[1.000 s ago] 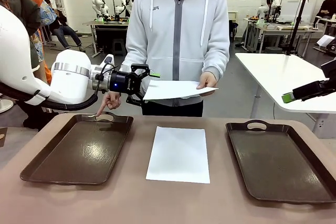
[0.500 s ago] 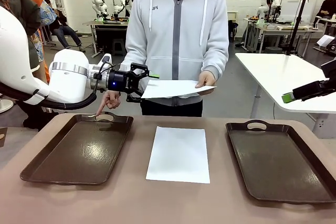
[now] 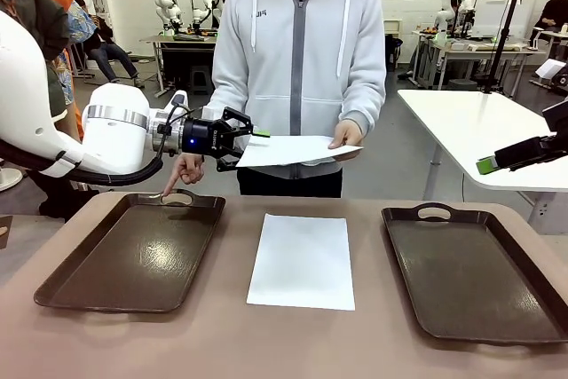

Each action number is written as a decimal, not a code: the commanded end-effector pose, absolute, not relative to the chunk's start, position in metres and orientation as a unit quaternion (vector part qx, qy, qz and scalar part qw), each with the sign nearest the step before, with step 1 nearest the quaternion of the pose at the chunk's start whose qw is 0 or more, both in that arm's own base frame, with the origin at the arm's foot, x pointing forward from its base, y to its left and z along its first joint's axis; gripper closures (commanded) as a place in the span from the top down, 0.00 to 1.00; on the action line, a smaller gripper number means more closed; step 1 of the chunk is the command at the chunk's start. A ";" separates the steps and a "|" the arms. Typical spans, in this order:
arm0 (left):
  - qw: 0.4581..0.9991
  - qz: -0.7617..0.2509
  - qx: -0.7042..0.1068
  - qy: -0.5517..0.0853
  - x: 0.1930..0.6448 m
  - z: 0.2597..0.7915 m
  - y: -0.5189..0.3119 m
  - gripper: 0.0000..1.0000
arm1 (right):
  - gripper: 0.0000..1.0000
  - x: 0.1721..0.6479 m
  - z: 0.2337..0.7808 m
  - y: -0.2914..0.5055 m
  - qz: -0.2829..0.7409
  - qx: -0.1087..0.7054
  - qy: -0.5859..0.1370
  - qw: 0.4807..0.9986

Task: Sort the A4 documents.
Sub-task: Receive the A4 Paper.

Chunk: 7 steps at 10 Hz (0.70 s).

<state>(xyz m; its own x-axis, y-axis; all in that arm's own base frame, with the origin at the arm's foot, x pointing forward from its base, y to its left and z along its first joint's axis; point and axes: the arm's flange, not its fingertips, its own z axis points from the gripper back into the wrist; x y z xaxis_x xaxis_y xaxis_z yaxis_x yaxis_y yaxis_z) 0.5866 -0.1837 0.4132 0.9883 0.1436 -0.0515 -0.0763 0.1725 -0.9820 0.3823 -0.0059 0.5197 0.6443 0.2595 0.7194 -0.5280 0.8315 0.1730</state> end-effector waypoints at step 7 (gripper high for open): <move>0.754 0.069 -0.652 -0.042 0.574 0.415 -0.178 0.00 | 1.00 0.383 0.518 -0.007 0.224 0.195 -0.359 0.885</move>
<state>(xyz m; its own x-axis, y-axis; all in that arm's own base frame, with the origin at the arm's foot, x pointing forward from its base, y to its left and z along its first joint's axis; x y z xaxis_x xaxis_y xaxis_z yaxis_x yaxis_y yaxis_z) 0.5805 -0.1811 0.4153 0.9877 0.1486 -0.0477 -0.0722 0.1641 -0.9838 0.3823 -0.0059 0.5197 0.6443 0.2595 0.7194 -0.5280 0.8314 0.1730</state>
